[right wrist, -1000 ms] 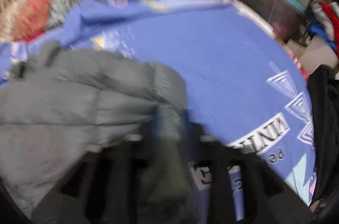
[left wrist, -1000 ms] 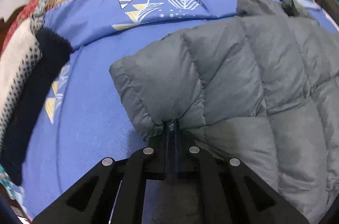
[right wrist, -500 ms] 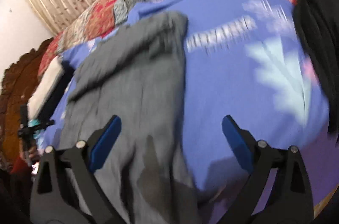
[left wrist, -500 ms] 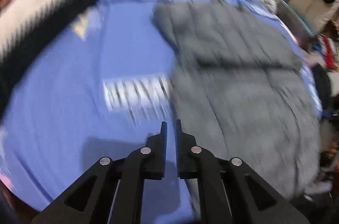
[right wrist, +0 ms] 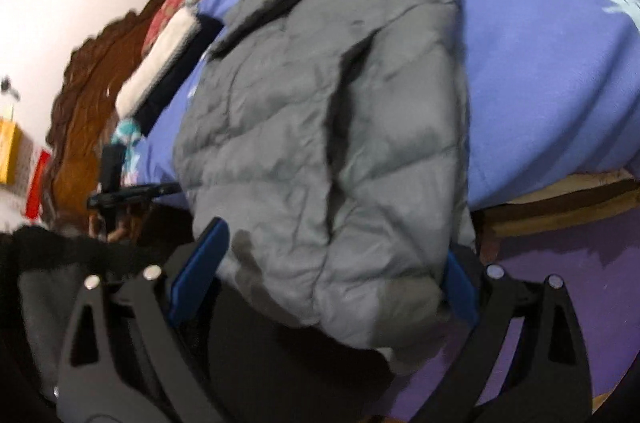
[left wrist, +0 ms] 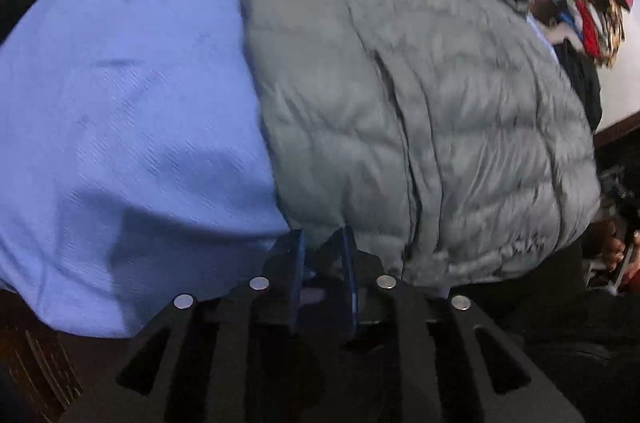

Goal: Fold large clothes

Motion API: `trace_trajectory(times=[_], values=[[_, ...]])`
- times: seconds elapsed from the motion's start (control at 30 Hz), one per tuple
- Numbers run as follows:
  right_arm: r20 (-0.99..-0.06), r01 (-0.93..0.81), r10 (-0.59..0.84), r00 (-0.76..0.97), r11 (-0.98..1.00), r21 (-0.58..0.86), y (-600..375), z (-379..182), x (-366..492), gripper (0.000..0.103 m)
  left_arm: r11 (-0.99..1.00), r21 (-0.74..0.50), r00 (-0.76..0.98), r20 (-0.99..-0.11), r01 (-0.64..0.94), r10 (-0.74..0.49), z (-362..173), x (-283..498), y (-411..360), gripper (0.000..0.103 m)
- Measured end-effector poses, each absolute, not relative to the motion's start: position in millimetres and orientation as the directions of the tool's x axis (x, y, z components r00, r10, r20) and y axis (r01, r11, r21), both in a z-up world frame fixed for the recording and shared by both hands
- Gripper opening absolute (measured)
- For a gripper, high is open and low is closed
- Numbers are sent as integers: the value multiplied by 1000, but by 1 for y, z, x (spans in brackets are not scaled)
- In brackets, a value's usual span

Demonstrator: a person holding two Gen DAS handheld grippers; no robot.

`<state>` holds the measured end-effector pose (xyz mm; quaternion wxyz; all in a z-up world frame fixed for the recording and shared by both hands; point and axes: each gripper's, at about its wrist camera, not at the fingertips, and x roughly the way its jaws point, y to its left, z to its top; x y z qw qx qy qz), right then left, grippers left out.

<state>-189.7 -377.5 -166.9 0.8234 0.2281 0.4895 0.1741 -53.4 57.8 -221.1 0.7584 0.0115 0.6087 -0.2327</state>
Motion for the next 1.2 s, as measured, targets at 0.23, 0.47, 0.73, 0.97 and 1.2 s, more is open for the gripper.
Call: trace_trajectory(times=[0.23, 0.47, 0.73, 0.97, 1.2], values=[[-742, -50, 510, 434, 837, 546, -373, -169, -188, 81, 842, -327, 94, -911, 428, -402, -238, -61, 17, 59], [-657, -36, 615, 436, 741, 671, -388, -148, -192, 10, 792, -488, 17, -847, 367, -531, -237, -54, 19, 24], [-442, -173, 578, 686, 720, 672, -418, -44, -117, 8, 690, -551, 211, -689, 470, -694, -100, -20, 32, 24], [-609, 194, 332, 720, 747, 636, -447, -91, 32, 18, 881, -451, 359, -806, 141, -470, -96, 126, 32, 26], [-369, 303, 421, 829, 217, 928, -495, -161, 21, 77, 903, -422, 302, -874, -86, -380, -139, 197, 70, 26]])
